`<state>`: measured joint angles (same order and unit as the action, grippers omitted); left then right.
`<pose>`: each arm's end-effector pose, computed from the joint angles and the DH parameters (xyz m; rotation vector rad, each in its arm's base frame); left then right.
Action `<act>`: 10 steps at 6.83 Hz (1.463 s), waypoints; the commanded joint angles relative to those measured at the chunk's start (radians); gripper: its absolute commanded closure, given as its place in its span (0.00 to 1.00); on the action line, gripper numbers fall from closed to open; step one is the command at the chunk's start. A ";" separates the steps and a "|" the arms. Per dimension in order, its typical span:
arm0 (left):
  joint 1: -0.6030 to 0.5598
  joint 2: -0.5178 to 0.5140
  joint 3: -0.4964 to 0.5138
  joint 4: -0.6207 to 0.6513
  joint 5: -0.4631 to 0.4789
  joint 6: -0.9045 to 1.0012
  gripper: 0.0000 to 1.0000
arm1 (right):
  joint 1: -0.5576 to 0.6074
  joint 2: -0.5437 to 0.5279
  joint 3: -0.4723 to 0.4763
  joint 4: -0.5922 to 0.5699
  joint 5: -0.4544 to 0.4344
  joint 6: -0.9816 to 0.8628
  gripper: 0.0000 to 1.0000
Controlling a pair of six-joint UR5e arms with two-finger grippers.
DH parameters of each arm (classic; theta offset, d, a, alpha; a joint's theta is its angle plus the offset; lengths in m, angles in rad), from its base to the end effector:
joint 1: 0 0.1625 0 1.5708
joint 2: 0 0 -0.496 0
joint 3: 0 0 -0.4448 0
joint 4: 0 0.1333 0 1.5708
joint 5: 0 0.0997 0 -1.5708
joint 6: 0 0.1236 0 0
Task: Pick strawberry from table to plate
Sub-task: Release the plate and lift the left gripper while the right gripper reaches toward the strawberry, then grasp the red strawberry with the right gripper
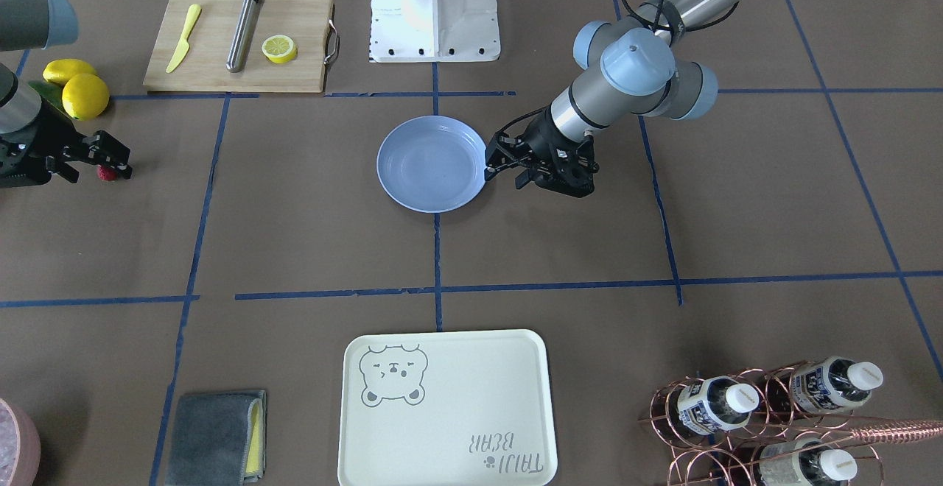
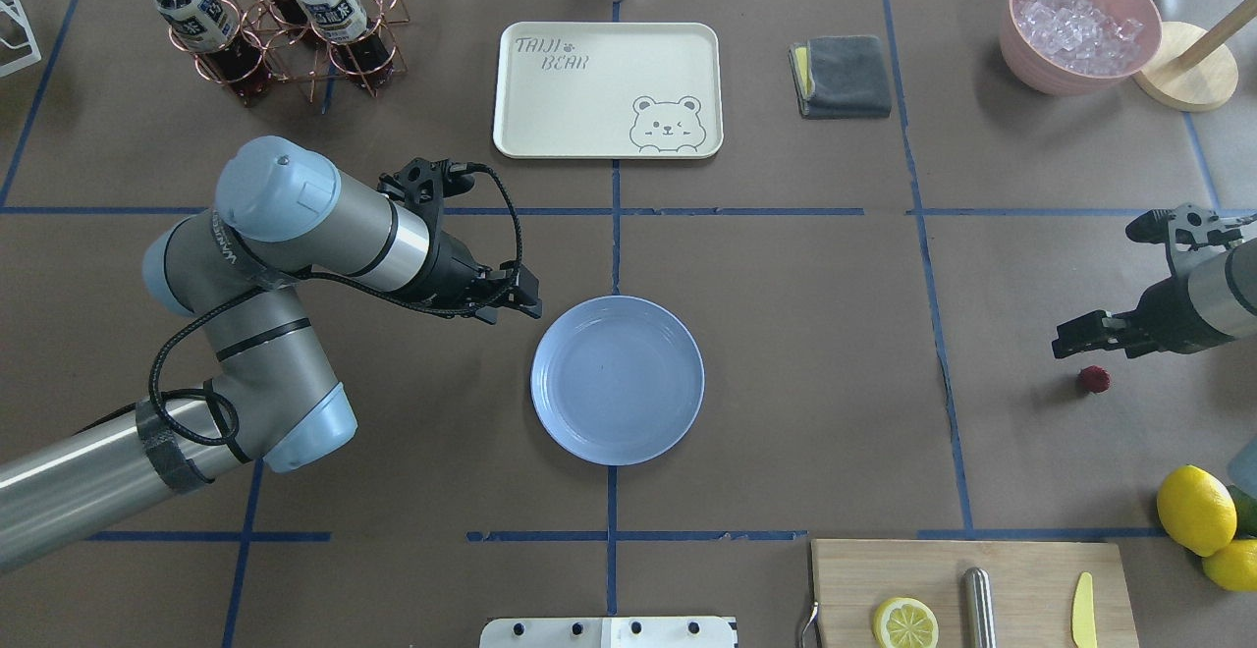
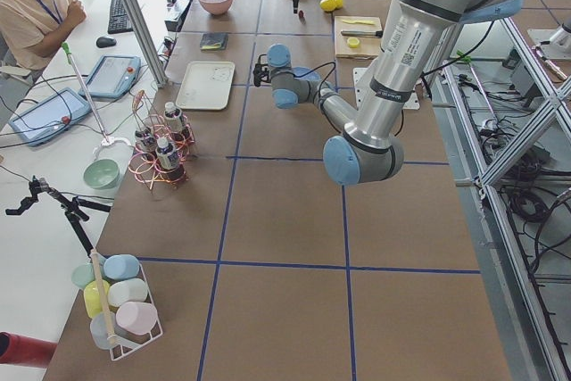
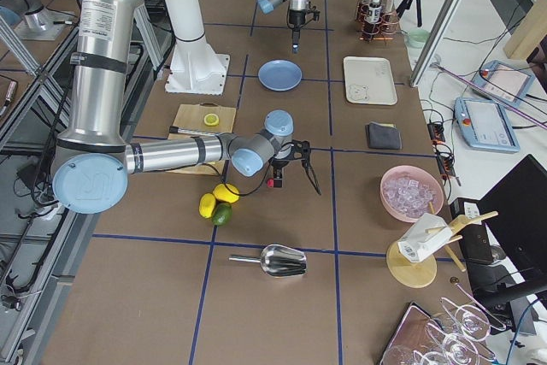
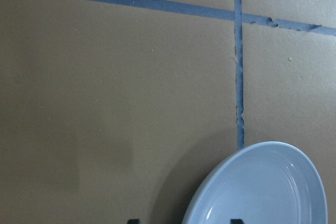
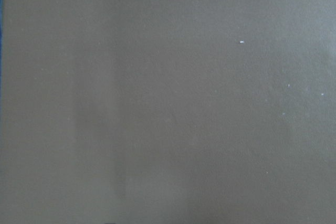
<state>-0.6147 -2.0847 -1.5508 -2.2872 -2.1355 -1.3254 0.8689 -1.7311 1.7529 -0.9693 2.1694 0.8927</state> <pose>0.5890 -0.4980 0.3271 0.0418 1.2676 0.0231 -0.2782 -0.4276 0.6672 0.0080 -0.8355 -0.0069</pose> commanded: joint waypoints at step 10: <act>-0.029 0.030 -0.061 0.000 -0.004 -0.002 0.34 | -0.028 0.007 0.112 -0.011 0.007 0.122 1.00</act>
<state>-0.6323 -2.0747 -1.5843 -2.2872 -2.1373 -1.3280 0.8443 -1.7489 1.8188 -0.9782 2.1766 0.9321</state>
